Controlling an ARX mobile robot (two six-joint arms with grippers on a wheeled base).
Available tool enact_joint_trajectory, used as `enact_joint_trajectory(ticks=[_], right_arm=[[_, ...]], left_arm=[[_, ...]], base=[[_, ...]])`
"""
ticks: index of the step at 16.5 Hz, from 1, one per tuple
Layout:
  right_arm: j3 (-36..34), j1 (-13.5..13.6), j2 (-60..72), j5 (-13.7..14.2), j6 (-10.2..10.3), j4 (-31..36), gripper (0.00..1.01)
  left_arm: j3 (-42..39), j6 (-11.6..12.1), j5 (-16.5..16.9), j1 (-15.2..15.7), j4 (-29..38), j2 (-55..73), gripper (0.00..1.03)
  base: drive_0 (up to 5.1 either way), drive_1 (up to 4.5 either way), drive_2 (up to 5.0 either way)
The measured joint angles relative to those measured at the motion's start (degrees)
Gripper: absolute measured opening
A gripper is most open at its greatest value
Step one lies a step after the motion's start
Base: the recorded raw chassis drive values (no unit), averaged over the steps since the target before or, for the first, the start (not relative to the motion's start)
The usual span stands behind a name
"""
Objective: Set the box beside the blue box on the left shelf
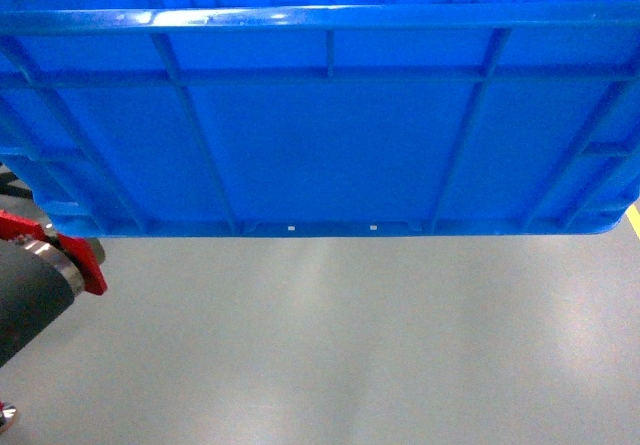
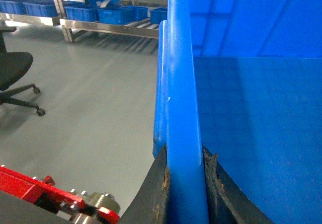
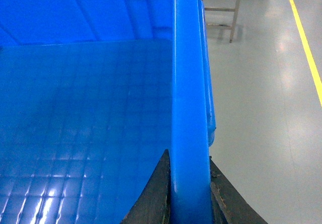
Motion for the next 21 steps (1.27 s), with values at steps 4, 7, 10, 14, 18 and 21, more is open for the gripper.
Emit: enact_joint_trajectory(ticks=[4, 7, 10, 14, 18, 21], right_arm=[[0.0, 0.0, 0.0, 0.0, 0.0, 0.0, 0.09], [0.0, 0.0, 0.0, 0.0, 0.0, -0.1, 0.09], [0.0, 0.0, 0.0, 0.0, 0.0, -0.1, 0.09], [0.0, 0.0, 0.0, 0.0, 0.0, -0.1, 0.09], [-0.1, 0.0, -0.1, 0.0, -0.1, 0.2, 0.09], [-0.2, 0.0, -0.1, 0.1, -0.1, -0.3, 0.09]], left_arm=[[0.0, 0.0, 0.0, 0.0, 0.0, 0.0, 0.11], [0.0, 0.0, 0.0, 0.0, 0.0, 0.0, 0.11], [0.0, 0.0, 0.0, 0.0, 0.0, 0.0, 0.11], [0.0, 0.0, 0.0, 0.0, 0.0, 0.0, 0.11], [0.0, 0.0, 0.0, -0.1, 0.1, 0.0, 0.11], [0.0, 0.0, 0.0, -0.1, -0.2, 0.0, 0.11]], base=[[-1.6, -1.62, -1.6], [-1.5, -1.48, -1.5], [-1.5, -1.52, -1.5], [-1.3, -1.29, -1.3], [0.1, 2.79, -2.5], [0.0, 4.07, -4.0]])
